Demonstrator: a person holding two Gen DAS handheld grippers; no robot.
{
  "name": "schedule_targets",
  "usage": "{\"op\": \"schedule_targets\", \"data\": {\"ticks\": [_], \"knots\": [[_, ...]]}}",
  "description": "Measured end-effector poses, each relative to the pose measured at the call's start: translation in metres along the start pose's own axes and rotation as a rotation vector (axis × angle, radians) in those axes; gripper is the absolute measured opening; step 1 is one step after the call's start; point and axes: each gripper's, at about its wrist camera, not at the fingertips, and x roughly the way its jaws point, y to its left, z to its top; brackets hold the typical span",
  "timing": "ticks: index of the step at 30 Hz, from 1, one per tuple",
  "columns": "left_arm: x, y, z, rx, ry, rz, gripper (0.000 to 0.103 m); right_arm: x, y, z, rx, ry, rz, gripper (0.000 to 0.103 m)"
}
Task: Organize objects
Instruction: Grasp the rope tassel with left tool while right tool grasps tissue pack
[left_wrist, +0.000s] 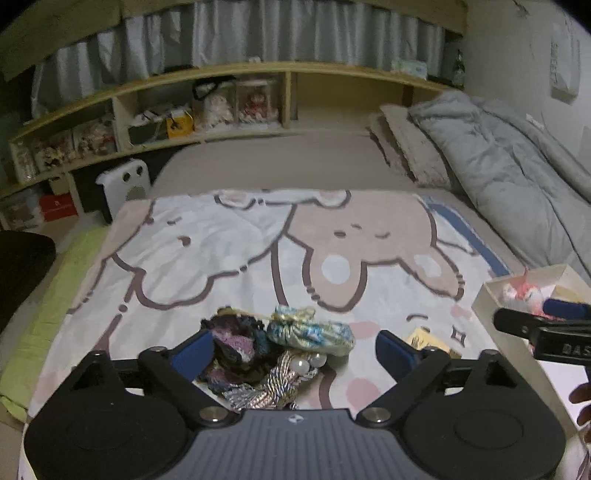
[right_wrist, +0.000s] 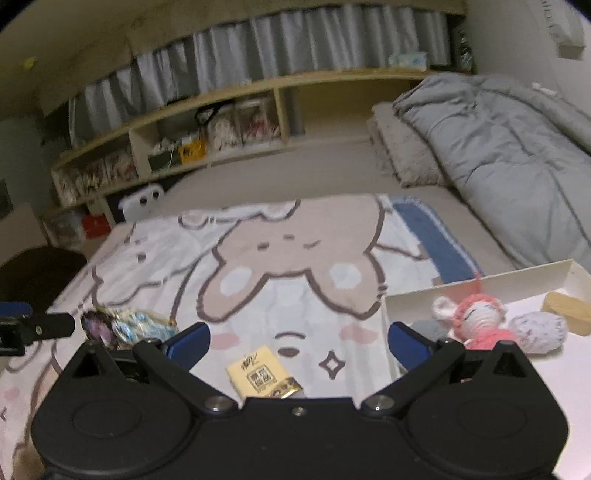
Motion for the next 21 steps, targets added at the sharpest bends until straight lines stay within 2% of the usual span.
{"op": "schedule_targets", "data": {"ticks": [2,5,8,10,13,17,21], "knots": [[0.009,0.003,-0.003,0.018,0.027,-0.014,0.081,0.011,0.004,-0.003,-0.032,0.021,0.014,0.103],[0.025,0.008,-0.008,0.053,0.080,-0.013,0.072,0.027,0.008,-0.007,-0.065,0.054,0.044,0.103],[0.039,0.014,-0.014,0.064,0.124,-0.010,0.065,0.042,0.009,-0.012,-0.082,0.078,0.082,0.092],[0.047,0.018,-0.018,0.070,0.145,-0.011,0.064,0.054,0.009,-0.015,-0.089,0.112,0.104,0.085],[0.058,0.020,-0.022,0.076,0.169,-0.002,0.063,0.068,0.009,-0.022,-0.112,0.143,0.128,0.079],[0.072,0.021,-0.027,0.082,0.183,-0.011,0.063,0.079,0.014,-0.029,-0.150,0.174,0.163,0.078],[0.084,0.020,-0.031,0.101,0.176,0.009,0.063,0.086,0.019,-0.037,-0.196,0.190,0.153,0.077]]}}
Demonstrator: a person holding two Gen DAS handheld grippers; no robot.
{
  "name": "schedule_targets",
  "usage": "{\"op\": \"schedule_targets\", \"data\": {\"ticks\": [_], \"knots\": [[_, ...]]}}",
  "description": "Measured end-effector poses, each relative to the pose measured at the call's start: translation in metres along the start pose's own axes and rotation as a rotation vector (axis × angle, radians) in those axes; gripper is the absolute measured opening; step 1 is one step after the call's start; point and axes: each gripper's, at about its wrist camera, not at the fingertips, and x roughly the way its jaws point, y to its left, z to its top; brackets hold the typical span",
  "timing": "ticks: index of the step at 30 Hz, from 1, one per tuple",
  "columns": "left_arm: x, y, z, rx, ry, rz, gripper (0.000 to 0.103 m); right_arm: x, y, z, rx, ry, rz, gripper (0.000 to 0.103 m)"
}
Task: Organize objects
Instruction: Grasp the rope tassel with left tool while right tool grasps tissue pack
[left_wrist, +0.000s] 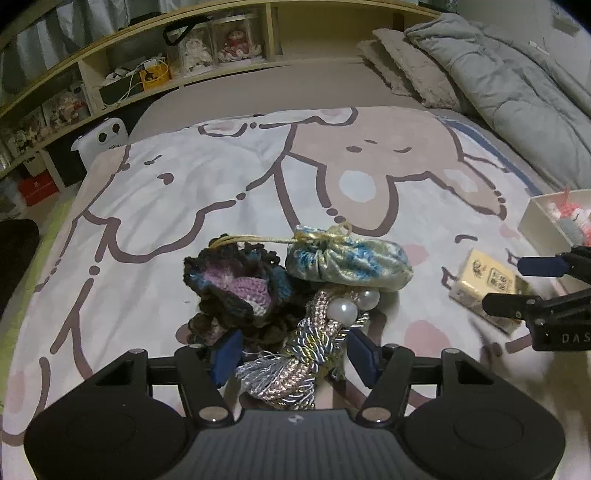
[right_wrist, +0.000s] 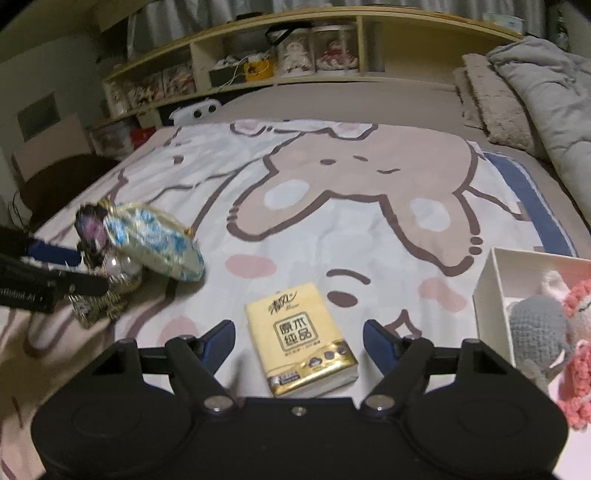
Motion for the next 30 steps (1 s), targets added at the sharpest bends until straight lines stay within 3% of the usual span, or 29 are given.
{"op": "schedule_targets", "data": {"ticks": [2,3,4,5,7,10,24,30], "knots": [[0.006,-0.002,-0.001,0.001,0.013,-0.007,0.063,0.003,-0.001,-0.003,-0.002,0.013,0.004,0.077],[0.009,-0.003,-0.002,0.003,0.024,-0.008,0.062,0.003,-0.002,-0.005,0.001,0.019,0.010,0.072],[0.013,-0.004,-0.003,0.002,0.045,-0.011,0.054,0.003,-0.003,-0.006,0.000,0.027,0.016,0.063],[0.017,-0.006,-0.004,-0.001,0.070,-0.008,0.046,0.003,-0.002,-0.007,-0.007,0.034,0.012,0.060],[0.019,-0.009,-0.005,-0.010,0.087,-0.020,0.041,0.000,0.000,-0.009,-0.026,0.031,0.016,0.059],[0.014,-0.016,-0.005,0.024,0.099,-0.020,0.040,-0.006,0.003,-0.010,-0.043,0.040,0.049,0.059],[-0.028,-0.064,-0.036,0.212,0.170,-0.184,0.040,-0.066,0.025,-0.035,-0.339,0.137,0.271,0.059],[-0.035,-0.076,-0.044,0.199,0.191,-0.166,0.040,-0.067,0.030,-0.050,-0.390,0.301,0.336,0.058]]}}
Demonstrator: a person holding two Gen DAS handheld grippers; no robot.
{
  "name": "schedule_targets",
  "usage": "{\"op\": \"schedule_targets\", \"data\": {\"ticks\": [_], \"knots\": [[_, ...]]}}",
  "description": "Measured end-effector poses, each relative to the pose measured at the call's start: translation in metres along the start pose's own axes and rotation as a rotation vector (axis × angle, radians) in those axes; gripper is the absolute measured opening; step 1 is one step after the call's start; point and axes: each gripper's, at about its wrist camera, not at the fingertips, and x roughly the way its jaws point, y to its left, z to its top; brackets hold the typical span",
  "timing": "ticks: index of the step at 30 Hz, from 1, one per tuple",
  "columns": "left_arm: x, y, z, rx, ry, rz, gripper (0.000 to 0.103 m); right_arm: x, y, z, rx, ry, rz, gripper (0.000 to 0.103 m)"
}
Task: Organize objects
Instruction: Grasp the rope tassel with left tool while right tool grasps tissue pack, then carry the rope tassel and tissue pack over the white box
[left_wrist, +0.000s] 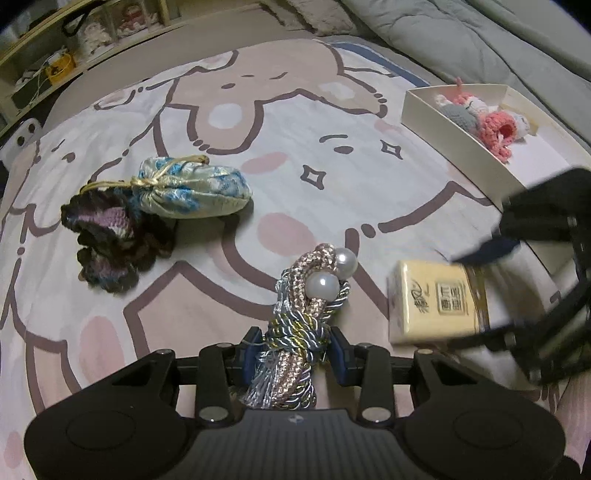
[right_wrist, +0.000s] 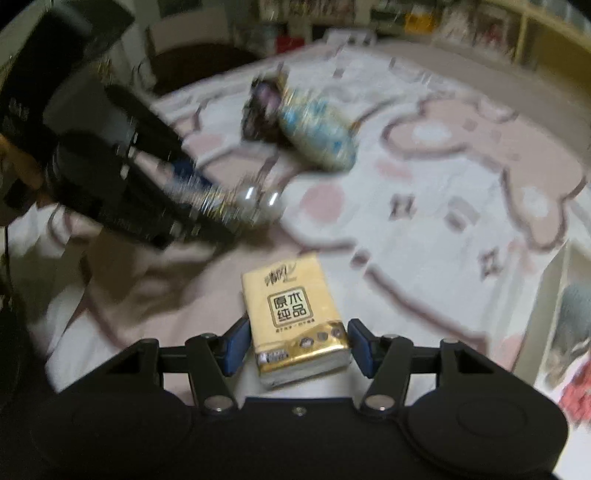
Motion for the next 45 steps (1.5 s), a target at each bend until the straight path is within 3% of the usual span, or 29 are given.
{"op": "schedule_targets", "data": {"ticks": [5,13,17,20,26,36,45], "knots": [[0.007,-0.008,0.000,0.004,0.017,0.024,0.040,0.003,0.015,-0.004,-0.075,0.017,-0.009,0.057],[0.017,-0.013,0.002,0.006,0.025,0.037,0.041,0.009,0.013,0.004,-0.036,-0.005,-0.029,0.063],[0.019,-0.015,0.005,0.022,0.042,0.046,0.040,0.012,0.006,0.006,0.018,0.007,-0.010,0.053],[0.019,-0.014,0.006,0.008,0.036,0.048,0.040,0.010,0.003,0.007,0.039,0.002,-0.019,0.053],[0.009,-0.010,0.009,-0.076,-0.021,0.026,0.039,-0.003,-0.004,0.011,0.080,-0.051,-0.069,0.052],[-0.019,-0.011,0.021,-0.223,-0.175,0.024,0.039,-0.036,-0.037,0.021,0.264,-0.169,-0.251,0.053],[-0.036,-0.006,0.026,-0.318,-0.261,0.048,0.039,-0.063,-0.045,0.027,0.368,-0.266,-0.309,0.053]]}}
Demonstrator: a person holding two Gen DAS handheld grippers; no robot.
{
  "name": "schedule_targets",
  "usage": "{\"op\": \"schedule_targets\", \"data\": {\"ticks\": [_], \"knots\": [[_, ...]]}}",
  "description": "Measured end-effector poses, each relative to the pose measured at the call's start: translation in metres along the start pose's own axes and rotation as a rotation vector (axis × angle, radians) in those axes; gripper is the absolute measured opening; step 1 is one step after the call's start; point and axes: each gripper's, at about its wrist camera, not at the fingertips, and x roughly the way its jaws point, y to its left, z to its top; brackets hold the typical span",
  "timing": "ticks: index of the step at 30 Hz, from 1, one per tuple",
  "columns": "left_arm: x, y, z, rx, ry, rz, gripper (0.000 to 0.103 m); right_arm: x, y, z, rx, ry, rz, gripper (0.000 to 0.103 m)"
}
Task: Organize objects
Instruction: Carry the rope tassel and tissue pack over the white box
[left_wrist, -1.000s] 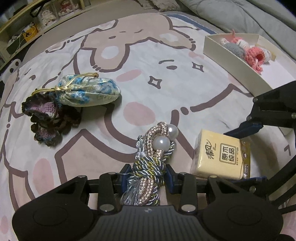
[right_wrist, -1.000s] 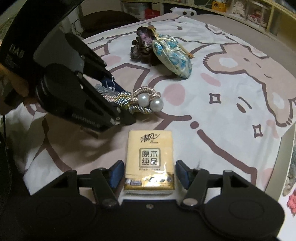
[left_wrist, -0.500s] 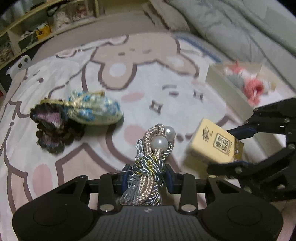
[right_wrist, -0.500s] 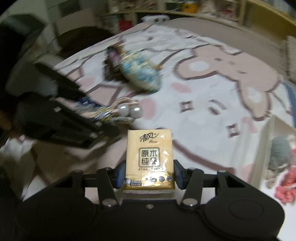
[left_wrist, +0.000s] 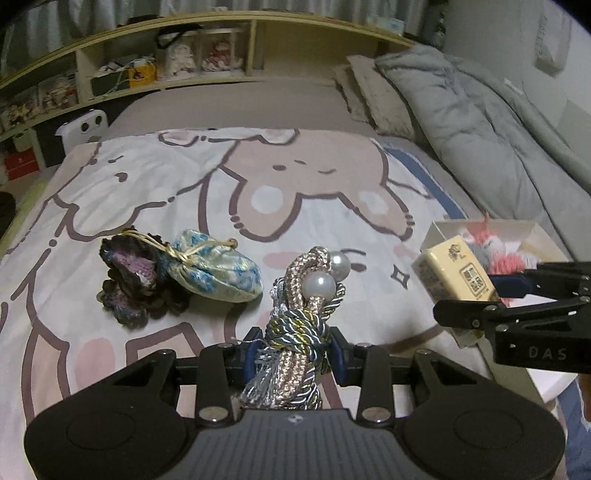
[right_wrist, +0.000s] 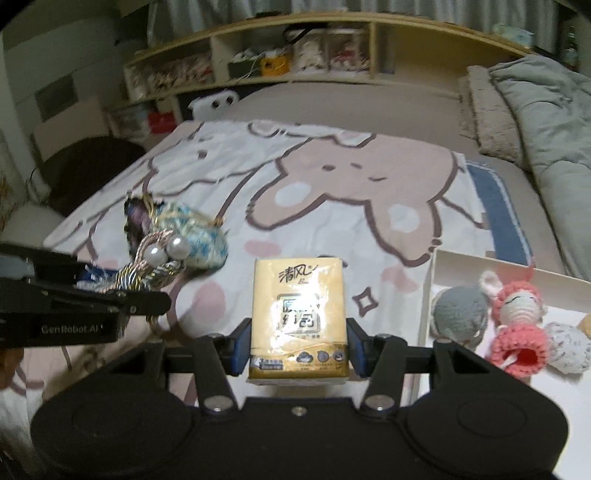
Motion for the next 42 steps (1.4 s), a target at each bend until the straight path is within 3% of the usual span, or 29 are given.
{"op": "schedule_targets", "data": {"ticks": [17,26,42], "knots": [[-0.030,-0.018,0.017,-0.059,-0.078,-0.024,0.039,-0.048,-0.013,0.018,-0.011,-0.076,-0.065,0.053],[-0.034,-0.067,0.032,-0.050,-0.111,-0.074,0.039,-0.089,-0.079,-0.004,0.067,-0.084,-0.150,0.053],[0.004,-0.193,0.030,0.017,-0.041,-0.230,0.039,-0.134,-0.196,-0.052,0.180,-0.064,-0.296,0.053]]}}
